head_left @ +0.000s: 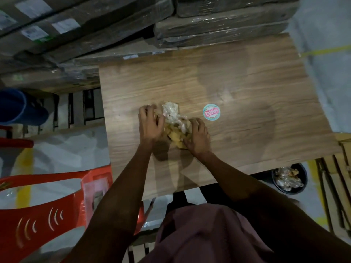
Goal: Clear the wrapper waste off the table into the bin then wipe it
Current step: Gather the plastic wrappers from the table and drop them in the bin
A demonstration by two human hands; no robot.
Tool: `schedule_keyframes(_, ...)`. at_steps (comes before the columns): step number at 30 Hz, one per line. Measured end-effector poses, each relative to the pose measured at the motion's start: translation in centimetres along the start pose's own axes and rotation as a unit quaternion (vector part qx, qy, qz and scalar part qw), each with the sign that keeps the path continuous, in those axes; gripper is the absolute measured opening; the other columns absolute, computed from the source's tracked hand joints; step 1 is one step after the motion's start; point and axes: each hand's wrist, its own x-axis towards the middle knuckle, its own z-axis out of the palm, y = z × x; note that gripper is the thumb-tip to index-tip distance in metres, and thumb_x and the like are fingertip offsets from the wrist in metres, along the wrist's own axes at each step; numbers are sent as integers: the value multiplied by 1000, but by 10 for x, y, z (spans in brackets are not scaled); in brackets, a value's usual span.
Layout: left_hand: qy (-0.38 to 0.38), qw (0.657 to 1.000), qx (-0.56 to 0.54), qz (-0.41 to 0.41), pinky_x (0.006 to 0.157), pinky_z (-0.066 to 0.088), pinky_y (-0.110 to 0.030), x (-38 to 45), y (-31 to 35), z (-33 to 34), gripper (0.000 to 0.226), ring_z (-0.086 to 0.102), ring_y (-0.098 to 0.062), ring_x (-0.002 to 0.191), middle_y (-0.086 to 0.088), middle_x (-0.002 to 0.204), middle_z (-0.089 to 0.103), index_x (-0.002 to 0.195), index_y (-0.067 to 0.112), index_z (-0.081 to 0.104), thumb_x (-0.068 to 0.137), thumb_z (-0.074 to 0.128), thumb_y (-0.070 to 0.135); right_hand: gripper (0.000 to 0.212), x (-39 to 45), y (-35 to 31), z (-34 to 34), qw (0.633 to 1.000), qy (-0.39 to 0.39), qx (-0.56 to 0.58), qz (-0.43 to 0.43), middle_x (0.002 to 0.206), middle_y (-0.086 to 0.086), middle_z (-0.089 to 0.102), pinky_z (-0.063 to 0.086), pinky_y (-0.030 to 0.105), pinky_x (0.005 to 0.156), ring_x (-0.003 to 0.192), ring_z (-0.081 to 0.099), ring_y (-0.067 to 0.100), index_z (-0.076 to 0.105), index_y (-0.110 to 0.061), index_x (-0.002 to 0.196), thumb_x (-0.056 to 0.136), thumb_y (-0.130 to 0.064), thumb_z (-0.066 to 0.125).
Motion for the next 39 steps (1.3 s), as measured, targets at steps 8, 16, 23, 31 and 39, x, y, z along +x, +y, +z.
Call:
schedule_keyframes(8,-23,968,243,52,103,39,-50,26,9,8,56,39,-36,134,-15,149,38,138,21,48,87,65,36,59,7,25,-13,991,63,43,106,133,17,49,43,47,100,119,48,39,53,-15,138,86,-29,77)
schedule_keyframes(16,-163,980,-70,-92,124,-4,-55,-6,21,59,67,2,-34,157,-9,168,21,155,29,38,89,36,36,80,12,19,-4,981,-20,79,175,169,18,3,16,60,118,150,12,47,15,-25,164,97,-28,60)
schedule_keyframes(23,-107,955,-217,-172,125,-9,-49,-35,65,79,68,3,-22,158,1,164,32,154,29,37,96,24,61,80,20,5,-13,912,16,333,240,170,2,5,11,56,126,156,4,30,26,-32,160,86,-30,56)
schedule_keyframes(31,-93,995,-32,-31,125,13,-54,-8,44,80,89,10,-38,154,-18,165,16,158,15,19,90,54,59,83,32,-7,-23,893,96,371,234,171,2,7,11,48,124,154,15,29,16,-29,163,91,-46,54)
schedule_keyframes(39,-106,994,12,3,125,12,-56,-19,31,84,79,2,-38,156,-18,168,3,157,26,27,83,55,27,66,78,28,-29,983,33,149,104,173,-7,4,9,62,120,154,7,34,24,-41,160,98,-57,39)
